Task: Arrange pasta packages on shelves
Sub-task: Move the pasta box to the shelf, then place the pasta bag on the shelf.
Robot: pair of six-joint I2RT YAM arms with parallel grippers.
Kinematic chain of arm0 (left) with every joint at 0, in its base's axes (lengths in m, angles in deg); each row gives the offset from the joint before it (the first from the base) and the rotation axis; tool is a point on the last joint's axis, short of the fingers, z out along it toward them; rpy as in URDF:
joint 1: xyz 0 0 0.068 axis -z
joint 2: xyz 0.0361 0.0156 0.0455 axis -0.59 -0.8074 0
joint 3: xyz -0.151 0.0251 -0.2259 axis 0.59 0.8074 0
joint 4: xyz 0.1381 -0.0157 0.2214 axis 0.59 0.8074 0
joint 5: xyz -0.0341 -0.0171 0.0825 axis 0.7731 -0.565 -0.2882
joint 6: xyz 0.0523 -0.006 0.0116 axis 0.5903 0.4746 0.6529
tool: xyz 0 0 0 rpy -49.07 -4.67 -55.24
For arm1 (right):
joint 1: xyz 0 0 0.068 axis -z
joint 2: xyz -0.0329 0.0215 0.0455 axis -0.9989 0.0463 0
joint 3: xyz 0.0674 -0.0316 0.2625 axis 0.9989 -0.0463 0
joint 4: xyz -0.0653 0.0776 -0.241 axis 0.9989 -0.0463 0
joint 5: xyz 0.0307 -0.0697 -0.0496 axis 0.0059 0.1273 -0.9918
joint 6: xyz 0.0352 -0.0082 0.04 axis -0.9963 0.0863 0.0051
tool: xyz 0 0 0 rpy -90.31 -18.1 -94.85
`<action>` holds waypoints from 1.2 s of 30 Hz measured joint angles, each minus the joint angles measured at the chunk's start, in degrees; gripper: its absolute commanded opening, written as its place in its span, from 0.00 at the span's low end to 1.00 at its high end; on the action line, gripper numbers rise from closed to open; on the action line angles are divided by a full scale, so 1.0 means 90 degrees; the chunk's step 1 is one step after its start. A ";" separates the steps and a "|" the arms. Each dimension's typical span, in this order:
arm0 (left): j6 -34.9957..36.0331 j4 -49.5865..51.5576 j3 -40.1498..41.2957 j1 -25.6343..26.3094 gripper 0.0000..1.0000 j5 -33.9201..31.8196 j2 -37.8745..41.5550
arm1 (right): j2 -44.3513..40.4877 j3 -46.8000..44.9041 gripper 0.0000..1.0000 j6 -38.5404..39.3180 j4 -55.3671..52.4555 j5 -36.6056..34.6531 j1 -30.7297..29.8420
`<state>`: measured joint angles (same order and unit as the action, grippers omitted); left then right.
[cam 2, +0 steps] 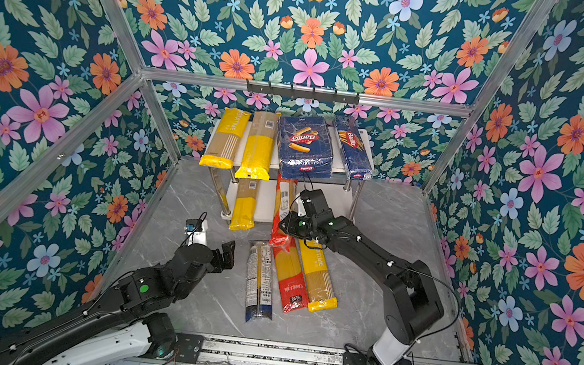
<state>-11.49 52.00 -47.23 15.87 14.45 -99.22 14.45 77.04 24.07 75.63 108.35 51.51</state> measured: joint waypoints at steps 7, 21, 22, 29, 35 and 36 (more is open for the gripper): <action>0.0063 0.0075 0.0012 0.0000 1.00 -0.0095 0.0063 | 0.1010 0.0971 0.23 0.0063 0.0287 0.0544 0.0177; 0.0209 0.0073 -0.0056 0.0000 1.00 -0.0267 -0.0092 | 0.2283 0.2239 0.67 0.0068 0.0590 0.1059 0.0406; 0.0231 0.0073 -0.0061 0.0000 1.00 -0.0267 -0.0126 | 0.2317 0.2227 0.68 0.0066 0.0680 0.1095 0.0444; 0.0279 0.0070 -0.0085 0.0000 1.00 -0.0265 -0.0223 | 0.2234 0.1513 0.70 -0.0187 0.1052 0.1297 0.0656; 0.0279 0.0068 -0.0107 0.0002 1.00 -0.0240 -0.0177 | 0.1681 0.0748 0.70 -0.0289 0.1183 0.1324 0.0631; 0.0279 0.0070 -0.0107 0.0002 1.00 -0.0236 -0.0160 | 0.1571 0.0610 0.70 -0.0289 0.1173 0.1321 0.0634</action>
<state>-8.98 52.63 -48.19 15.89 12.33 -100.66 28.59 82.52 21.47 86.19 120.24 57.21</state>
